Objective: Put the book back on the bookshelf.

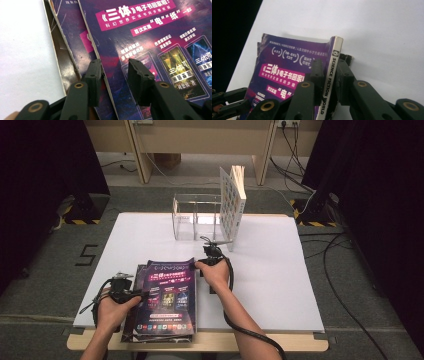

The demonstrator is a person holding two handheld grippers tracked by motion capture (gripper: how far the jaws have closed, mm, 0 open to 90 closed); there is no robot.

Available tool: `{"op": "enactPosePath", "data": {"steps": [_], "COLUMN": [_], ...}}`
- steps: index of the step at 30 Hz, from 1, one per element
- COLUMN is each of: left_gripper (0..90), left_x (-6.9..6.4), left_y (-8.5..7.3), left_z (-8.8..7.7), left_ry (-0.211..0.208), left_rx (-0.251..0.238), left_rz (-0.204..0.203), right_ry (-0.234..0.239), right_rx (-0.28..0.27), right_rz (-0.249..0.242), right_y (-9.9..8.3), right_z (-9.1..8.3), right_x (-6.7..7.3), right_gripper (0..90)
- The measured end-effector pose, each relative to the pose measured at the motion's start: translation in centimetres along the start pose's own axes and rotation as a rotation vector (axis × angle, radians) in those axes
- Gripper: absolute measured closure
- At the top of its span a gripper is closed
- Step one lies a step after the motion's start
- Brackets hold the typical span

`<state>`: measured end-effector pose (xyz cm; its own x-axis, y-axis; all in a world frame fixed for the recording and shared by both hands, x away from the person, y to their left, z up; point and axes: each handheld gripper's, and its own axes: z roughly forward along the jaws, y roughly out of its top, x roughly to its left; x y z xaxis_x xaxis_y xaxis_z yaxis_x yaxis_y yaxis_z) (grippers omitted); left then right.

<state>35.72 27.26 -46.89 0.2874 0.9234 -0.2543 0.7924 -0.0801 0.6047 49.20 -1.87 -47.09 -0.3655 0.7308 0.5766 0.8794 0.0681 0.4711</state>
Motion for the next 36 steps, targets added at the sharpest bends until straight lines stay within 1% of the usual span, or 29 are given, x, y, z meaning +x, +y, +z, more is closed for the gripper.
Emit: {"op": "enactPosePath", "data": {"steps": [3, 5, 6, 10, 15, 18, 21, 23, 25, 28, 29, 30, 36], "left_gripper": [61.5, 60.2, 59.4, 55.9, 55.1, 54.8, 54.5, 54.4, 54.4, 54.4, 54.4, 54.4, 54.4], "left_x": [0.1, 0.1, 0.1, 0.4, 0.6, 0.4, 0.3, 0.3, 0.3, 0.3, 0.3, 0.3, 0.2], "left_y": [0.0, 0.0, 0.0, 0.3, 0.4, 0.4, 0.4, 0.4, 0.4, 0.4, 0.4, 0.4, 0.4], "left_z": [0.0, -0.1, -0.3, -1.0, -1.3, -1.1, -1.1, -1.1, -1.1, -1.1, -1.1, -1.0, -1.2], "left_ry": [-0.013, -0.022, -0.028, -0.02, -0.02, -0.023, -0.027, -0.025, -0.024, -0.024, -0.024, -0.026, -0.027], "left_rx": [-0.001, -0.01, -0.012, -0.054, -0.081, -0.088, -0.089, -0.09, -0.094, -0.093, -0.094, -0.098, -0.107], "left_rz": [-0.004, -0.013, -0.014, -0.031, -0.041, -0.04, -0.032, -0.033, -0.034, -0.031, -0.03, -0.03, -0.025], "right_ry": [0.012, 0.019, 0.026, 0.029, 0.019, 0.012, 0.006, 0.004, -0.006, -0.014, -0.012, -0.015, -0.029], "right_rx": [-0.03, -0.052, -0.065, -0.106, -0.174, -0.219, -0.25, -0.269, -0.296, -0.334, -0.344, -0.36, -0.427], "right_rz": [-0.002, -0.008, -0.016, -0.056, -0.108, -0.133, -0.156, -0.162, -0.186, -0.207, -0.203, -0.215, -0.232], "right_y": [0.1, 0.2, 0.3, 0.8, 0.9, 0.9, 1.0, 1.1, 1.1, 1.1, 1.2, 1.2, 1.5], "right_z": [-0.4, -0.9, -1.1, -2.5, -4.4, -5.6, -6.4, -7.0, -7.7, -8.7, -9.0, -9.5, -11.4], "right_x": [0.6, 1.1, 1.4, 2.5, 3.3, 3.6, 3.7, 3.9, 4.0, 4.3, 4.4, 4.5, 4.6], "right_gripper": [81.1, 82.0, 82.4, 83.4, 83.6, 83.6, 83.6, 83.6, 83.6, 83.7, 83.7, 83.7, 83.7]}}
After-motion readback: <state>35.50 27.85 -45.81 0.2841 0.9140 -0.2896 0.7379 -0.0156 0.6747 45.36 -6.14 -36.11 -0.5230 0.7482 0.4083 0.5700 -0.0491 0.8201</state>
